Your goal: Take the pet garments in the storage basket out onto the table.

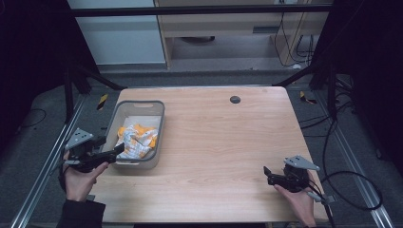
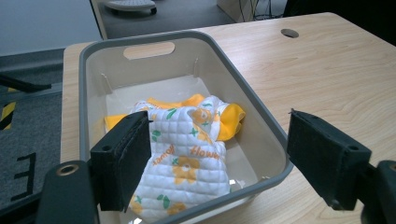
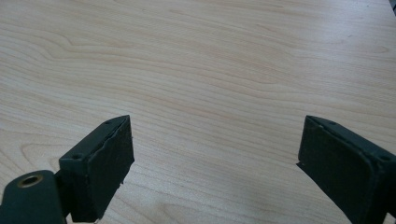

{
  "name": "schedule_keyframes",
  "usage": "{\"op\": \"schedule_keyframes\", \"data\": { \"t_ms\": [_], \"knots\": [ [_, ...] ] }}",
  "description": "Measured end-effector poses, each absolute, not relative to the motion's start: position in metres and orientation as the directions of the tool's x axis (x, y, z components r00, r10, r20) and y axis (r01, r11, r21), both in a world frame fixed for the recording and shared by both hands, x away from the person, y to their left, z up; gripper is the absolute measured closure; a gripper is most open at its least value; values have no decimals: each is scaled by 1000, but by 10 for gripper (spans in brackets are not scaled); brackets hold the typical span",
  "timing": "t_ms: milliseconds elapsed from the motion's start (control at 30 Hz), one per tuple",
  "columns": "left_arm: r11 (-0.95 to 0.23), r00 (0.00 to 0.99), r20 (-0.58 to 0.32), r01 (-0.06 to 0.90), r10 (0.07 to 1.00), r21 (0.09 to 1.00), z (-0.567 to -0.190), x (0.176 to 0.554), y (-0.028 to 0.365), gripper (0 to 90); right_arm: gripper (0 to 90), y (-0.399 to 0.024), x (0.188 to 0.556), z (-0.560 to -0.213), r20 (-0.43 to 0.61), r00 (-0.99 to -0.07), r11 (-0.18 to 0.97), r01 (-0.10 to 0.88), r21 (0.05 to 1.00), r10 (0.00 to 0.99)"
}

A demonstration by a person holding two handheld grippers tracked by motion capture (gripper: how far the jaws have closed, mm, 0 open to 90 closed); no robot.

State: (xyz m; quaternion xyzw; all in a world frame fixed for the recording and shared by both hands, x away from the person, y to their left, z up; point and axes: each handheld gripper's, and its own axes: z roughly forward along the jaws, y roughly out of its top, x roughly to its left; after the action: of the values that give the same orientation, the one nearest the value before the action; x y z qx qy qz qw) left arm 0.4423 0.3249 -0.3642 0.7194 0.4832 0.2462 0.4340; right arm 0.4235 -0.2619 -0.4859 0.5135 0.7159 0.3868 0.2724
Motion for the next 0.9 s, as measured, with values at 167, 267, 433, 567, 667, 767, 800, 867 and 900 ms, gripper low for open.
{"op": "schedule_keyframes", "data": {
  "t_ms": [167, 267, 433, 567, 667, 767, 800, 867, 900],
  "knots": [
    [-171, 411, -62, 507, 909, 845, -364, 454, 320, 214, 103, -262, 424, -486, 13, -323, 168, 527, 833, 946],
    [-183, 410, -53, 516, 910, 837, -363, 459, 317, 213, 103, -262, 424, -486, 16, -324, 166, 528, 833, 946],
    [-199, 417, -49, 531, 908, 824, -364, 469, 315, 212, 103, -263, 424, -486, 21, -323, 163, 531, 831, 946],
    [-206, 418, -49, 545, 907, 813, -363, 476, 314, 210, 103, -263, 424, -486, 22, -324, 164, 534, 829, 946],
    [-211, 419, -51, 555, 907, 805, -363, 479, 313, 209, 103, -263, 425, -487, 26, -321, 160, 538, 827, 947],
    [-223, 419, -48, 573, 907, 788, -364, 484, 313, 207, 103, -263, 425, -487, 24, -324, 164, 539, 826, 946],
    [-227, 419, -46, 577, 907, 784, -364, 486, 313, 206, 103, -263, 425, -487, 24, -325, 164, 539, 826, 946],
    [-236, 418, -42, 590, 907, 772, -364, 490, 313, 205, 103, -263, 425, -487, 25, -324, 164, 541, 825, 946],
    [-236, 418, -42, 590, 907, 772, -364, 490, 313, 205, 103, -263, 425, -487, 25, -324, 164, 541, 825, 946]
  ]
}}
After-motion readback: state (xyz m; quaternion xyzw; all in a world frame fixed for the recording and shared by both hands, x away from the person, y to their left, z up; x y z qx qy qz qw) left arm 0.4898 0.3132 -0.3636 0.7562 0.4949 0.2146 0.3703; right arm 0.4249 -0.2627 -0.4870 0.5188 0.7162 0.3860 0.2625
